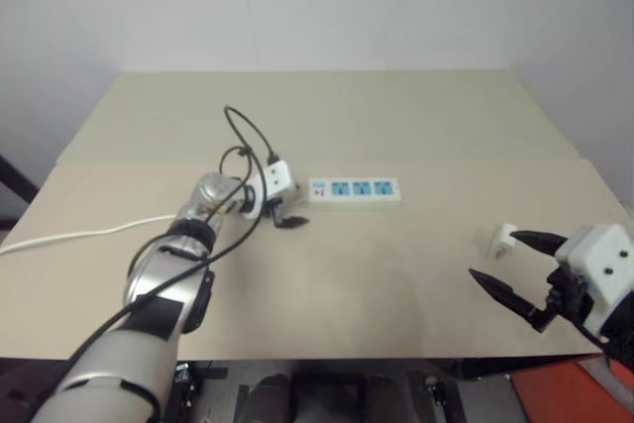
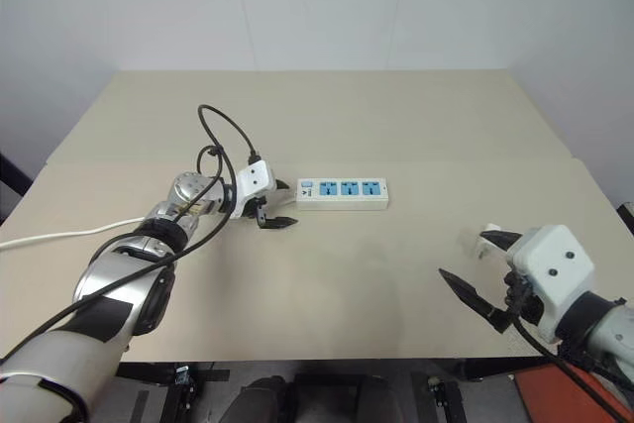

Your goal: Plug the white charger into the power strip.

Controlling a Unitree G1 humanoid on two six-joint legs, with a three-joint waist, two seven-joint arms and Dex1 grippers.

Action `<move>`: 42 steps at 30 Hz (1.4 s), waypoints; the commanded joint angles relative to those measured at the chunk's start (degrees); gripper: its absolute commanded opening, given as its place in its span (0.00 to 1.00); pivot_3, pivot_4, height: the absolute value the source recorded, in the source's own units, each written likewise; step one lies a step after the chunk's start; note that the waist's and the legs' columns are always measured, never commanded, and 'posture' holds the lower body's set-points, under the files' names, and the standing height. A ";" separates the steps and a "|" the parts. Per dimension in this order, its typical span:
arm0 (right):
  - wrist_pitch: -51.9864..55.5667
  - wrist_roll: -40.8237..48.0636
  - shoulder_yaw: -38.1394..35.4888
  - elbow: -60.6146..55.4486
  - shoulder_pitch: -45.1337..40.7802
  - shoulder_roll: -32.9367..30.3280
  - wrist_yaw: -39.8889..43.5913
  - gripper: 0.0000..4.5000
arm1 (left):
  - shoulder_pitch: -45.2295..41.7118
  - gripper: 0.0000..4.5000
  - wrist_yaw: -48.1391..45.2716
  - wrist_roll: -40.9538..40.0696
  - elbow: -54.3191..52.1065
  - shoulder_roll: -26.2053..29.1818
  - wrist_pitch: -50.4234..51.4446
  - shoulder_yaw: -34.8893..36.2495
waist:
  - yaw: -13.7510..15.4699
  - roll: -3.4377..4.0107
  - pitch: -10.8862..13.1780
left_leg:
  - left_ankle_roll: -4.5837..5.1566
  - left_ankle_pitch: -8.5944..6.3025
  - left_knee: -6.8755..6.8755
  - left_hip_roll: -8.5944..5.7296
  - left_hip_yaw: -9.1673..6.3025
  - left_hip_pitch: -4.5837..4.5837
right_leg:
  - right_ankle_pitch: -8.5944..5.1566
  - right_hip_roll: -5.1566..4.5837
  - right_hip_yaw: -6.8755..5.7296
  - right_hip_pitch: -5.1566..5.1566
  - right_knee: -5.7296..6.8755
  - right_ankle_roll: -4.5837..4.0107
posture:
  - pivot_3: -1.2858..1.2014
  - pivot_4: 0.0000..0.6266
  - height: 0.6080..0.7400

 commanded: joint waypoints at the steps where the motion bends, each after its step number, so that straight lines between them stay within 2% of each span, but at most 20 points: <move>1: -0.55 -1.14 -0.57 0.42 0.29 -0.52 -0.20 1.00 | 0.22 0.92 -0.79 0.66 0.50 0.14 1.15 0.33 | -0.04 0.00 -0.01 | 0.00 0.00 0.00 0.00 0.00 0.01 | 0.00 0.00 0.00 0.00 0.00 0.00 | 0.52 0.24 1.00; 5: -0.99 -1.72 0.36 0.95 0.07 -0.25 -0.42 1.00 | 0.36 0.68 -1.64 0.58 0.50 0.13 1.83 0.57 | -0.19 0.00 -0.01 | 0.00 0.00 0.00 0.02 0.00 0.04 | 0.00 0.02 0.00 0.00 0.06 0.00 | 0.52 0.24 1.00; 15: -0.80 -2.74 3.73 1.96 -1.73 0.50 -1.48 1.00 | -0.07 0.00 -2.09 1.26 0.60 0.22 3.81 0.38 | -0.23 -0.01 -0.01 | 0.00 0.00 0.00 0.01 0.00 0.04 | 0.00 0.02 0.01 0.00 0.06 0.00 | 0.52 0.24 1.00; 24: -1.21 -4.01 5.23 1.93 -1.54 0.81 -2.00 1.00 | 0.64 0.00 -0.65 1.01 -1.39 0.85 4.92 0.53 | -0.24 -0.01 -0.01 | 0.00 0.00 0.01 0.02 -0.01 0.04 | 0.00 0.03 0.00 0.00 0.06 0.00 | 0.52 0.24 1.00; 28: -1.19 -4.62 5.27 1.10 0.04 1.92 -2.54 1.00 | 5.31 0.00 -4.32 -1.22 -7.95 2.84 6.10 1.21 | -0.64 0.01 -0.02 | 0.00 0.00 0.01 0.03 -0.01 0.05 | 0.00 0.03 0.02 -0.01 0.08 0.00 | 0.52 0.24 1.00; 31: -1.71 -5.08 5.87 1.61 0.12 1.97 -2.35 1.00 | 11.32 0.00 -4.92 -3.07 -20.73 4.38 12.32 1.56 | -1.46 0.07 -0.06 | 0.00 0.00 0.01 0.10 0.01 0.06 | 0.00 0.05 0.05 -0.02 0.10 -0.01 | 0.52 0.24 1.00; 37: -3.15 -6.16 8.74 4.36 -2.40 0.46 -1.22 1.00 | 24.99 0.00 -2.46 -5.45 -56.04 6.91 37.64 1.88 | -1.53 0.14 -0.10 | 0.00 0.00 0.01 0.32 0.02 0.07 | 0.00 0.08 0.11 -0.01 0.12 -0.01 | 0.52 0.24 1.00; 40: -3.67 -6.62 10.56 5.84 -4.00 -0.07 -1.04 1.00 | 29.84 0.00 -0.57 -5.60 -67.66 8.01 48.16 1.80 | -1.48 0.16 -0.11 | 0.00 0.00 0.00 0.33 0.01 0.06 | 0.00 0.11 0.11 -0.03 0.10 -0.02 | 0.52 0.24 1.00; 42: -4.00 -6.53 11.50 6.61 -5.17 -0.47 -0.71 1.00 | 32.32 0.00 1.04 -5.89 -72.33 8.65 50.85 2.41 | -1.41 0.17 -0.11 | 0.00 0.00 0.01 0.33 0.00 0.06 | 0.01 0.11 0.11 -0.03 0.09 -0.02 | 0.52 0.24 1.00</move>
